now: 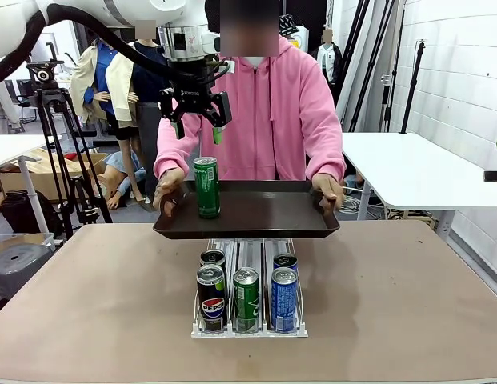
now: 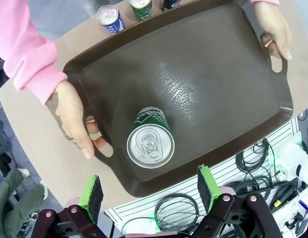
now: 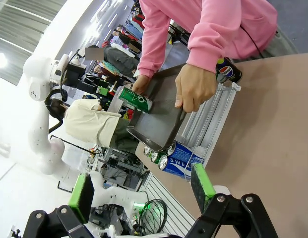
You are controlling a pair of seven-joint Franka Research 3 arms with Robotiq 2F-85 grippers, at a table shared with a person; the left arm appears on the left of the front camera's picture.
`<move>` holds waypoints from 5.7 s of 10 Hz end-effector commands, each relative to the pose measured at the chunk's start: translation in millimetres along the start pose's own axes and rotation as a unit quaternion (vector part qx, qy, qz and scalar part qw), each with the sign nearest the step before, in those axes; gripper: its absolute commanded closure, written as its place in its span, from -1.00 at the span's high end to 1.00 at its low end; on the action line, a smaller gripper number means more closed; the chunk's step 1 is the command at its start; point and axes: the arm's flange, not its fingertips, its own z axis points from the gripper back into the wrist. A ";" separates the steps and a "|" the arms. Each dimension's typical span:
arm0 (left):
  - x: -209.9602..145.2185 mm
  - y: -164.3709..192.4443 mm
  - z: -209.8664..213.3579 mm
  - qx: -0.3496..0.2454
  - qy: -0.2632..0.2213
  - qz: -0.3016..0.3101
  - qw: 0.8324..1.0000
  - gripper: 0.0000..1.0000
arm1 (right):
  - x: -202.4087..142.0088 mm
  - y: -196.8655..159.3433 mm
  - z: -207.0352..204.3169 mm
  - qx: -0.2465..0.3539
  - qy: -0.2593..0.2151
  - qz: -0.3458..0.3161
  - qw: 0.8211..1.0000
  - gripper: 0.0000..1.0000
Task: Retrieve and hand over the desired beverage to the person.
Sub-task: Pick up another can of the same type that the person held from the Automatic Can Dispenser.
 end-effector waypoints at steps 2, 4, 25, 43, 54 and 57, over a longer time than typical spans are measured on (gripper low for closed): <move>-0.4 1.1 2.2 -0.001 0.001 0.001 1.000 1.00 | -0.3 0.0 -0.3 0.008 0.000 0.003 1.000 1.00; 0.0 0.0 0.0 0.000 0.000 0.000 1.000 1.00 | -0.3 0.0 -0.3 0.008 0.000 0.003 1.000 1.00; -201.5 392.7 -177.8 -0.634 -0.132 0.003 0.762 1.00 | -0.3 0.0 -0.3 0.008 0.000 0.003 1.000 1.00; -209.8 390.1 -192.8 -0.624 -0.129 0.035 0.770 1.00 | -0.3 0.0 -0.3 0.008 0.000 0.003 1.000 1.00; -209.8 390.1 -192.8 -0.624 -0.129 0.035 0.770 1.00 | -0.3 0.0 -0.3 0.008 0.000 0.003 1.000 1.00; -209.8 390.1 -192.8 -0.624 -0.129 0.035 0.770 1.00 | -0.3 0.0 -0.3 0.008 0.000 0.003 1.000 1.00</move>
